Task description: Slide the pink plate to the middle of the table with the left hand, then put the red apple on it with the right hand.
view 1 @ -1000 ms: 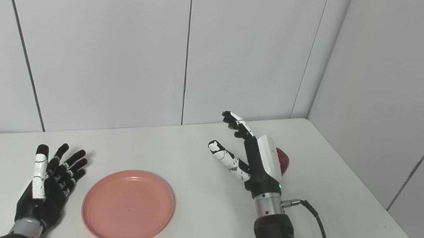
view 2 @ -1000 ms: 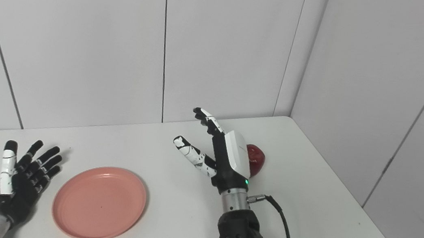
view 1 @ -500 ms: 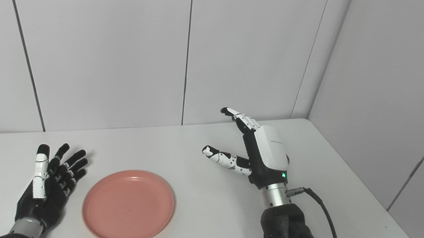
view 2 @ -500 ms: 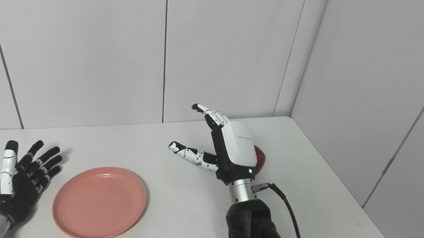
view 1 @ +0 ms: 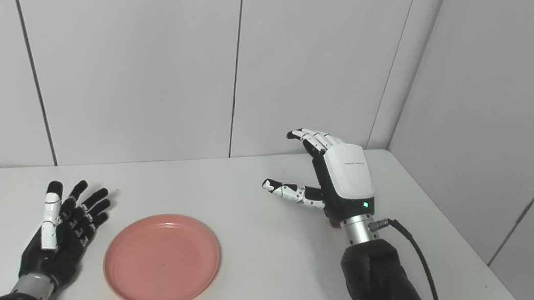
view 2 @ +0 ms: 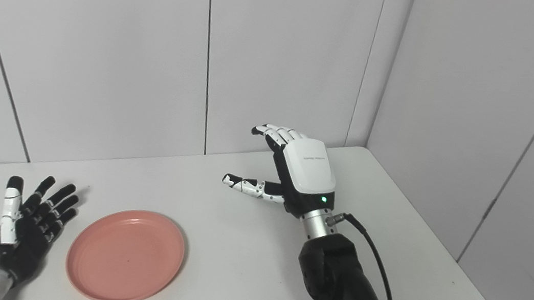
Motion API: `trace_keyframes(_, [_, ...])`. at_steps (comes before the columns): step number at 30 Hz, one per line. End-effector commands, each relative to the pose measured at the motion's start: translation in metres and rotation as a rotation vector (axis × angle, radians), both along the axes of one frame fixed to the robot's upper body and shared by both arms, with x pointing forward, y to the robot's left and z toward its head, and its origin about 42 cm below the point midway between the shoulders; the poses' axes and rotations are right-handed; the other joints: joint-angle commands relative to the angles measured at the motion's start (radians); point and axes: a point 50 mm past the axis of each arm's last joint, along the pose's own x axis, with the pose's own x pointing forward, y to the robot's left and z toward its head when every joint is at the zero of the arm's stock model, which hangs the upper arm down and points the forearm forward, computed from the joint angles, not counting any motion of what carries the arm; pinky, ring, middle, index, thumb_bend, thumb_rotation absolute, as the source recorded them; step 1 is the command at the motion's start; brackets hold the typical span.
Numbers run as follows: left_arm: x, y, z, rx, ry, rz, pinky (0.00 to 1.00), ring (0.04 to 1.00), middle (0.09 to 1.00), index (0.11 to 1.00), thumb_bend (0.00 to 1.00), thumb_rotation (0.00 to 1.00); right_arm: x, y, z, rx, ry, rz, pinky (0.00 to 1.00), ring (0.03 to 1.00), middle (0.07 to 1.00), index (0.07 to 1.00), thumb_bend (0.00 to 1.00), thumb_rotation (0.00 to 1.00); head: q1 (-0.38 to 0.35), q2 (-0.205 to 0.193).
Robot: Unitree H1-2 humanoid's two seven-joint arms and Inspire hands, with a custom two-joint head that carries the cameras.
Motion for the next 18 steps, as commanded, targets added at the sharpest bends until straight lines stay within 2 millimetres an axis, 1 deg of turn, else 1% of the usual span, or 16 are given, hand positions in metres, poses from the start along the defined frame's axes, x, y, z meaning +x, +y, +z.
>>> trace_keyframes(1, [-0.016, 0.008, -0.035, 0.028, 0.160, 0.009, 0.95, 0.911, 0.876, 0.980, 0.64, 1.00, 0.006, -0.011, 0.022, -0.018, -0.045, -0.054, 0.70, 0.772, 0.777, 0.721, 0.91, 0.97, 0.000, 0.001])
trace_keyframes(5, [-0.016, 0.008, -0.034, 0.031, 0.161, 0.009, 0.94, 0.906, 0.869, 0.979, 0.64, 1.00, 0.007, -0.019, 0.024, -0.029, -0.025, -0.072, 0.70, 0.767, 0.770, 0.726, 0.90, 0.97, 0.003, 0.000])
trace_keyframes(8, [-0.015, 0.008, -0.033, 0.036, 0.159, 0.006, 0.94, 0.902, 0.868, 0.978, 0.64, 1.00, 0.008, -0.026, 0.027, -0.034, 0.030, -0.100, 0.70, 0.766, 0.769, 0.734, 0.90, 0.97, 0.004, 0.000])
trace_keyframes(11, [-0.015, 0.007, -0.033, 0.035, 0.156, 0.004, 0.94, 0.900, 0.871, 0.980, 0.64, 1.00, 0.008, -0.031, 0.030, -0.037, 0.077, -0.129, 0.71, 0.769, 0.769, 0.733, 0.90, 0.95, 0.005, -0.001])
trace_keyframes(14, [-0.015, 0.006, -0.033, 0.039, 0.154, 0.002, 0.96, 0.906, 0.877, 0.981, 0.65, 1.00, 0.009, -0.037, 0.032, -0.040, 0.114, -0.153, 0.68, 0.761, 0.763, 0.722, 0.91, 0.91, 0.006, -0.002])
trace_keyframes(18, [-0.015, 0.005, -0.033, 0.037, 0.156, 0.003, 0.95, 0.906, 0.877, 0.980, 0.66, 0.99, 0.009, -0.043, 0.035, -0.051, 0.151, -0.181, 0.67, 0.757, 0.763, 0.722, 0.91, 0.90, 0.007, -0.002])
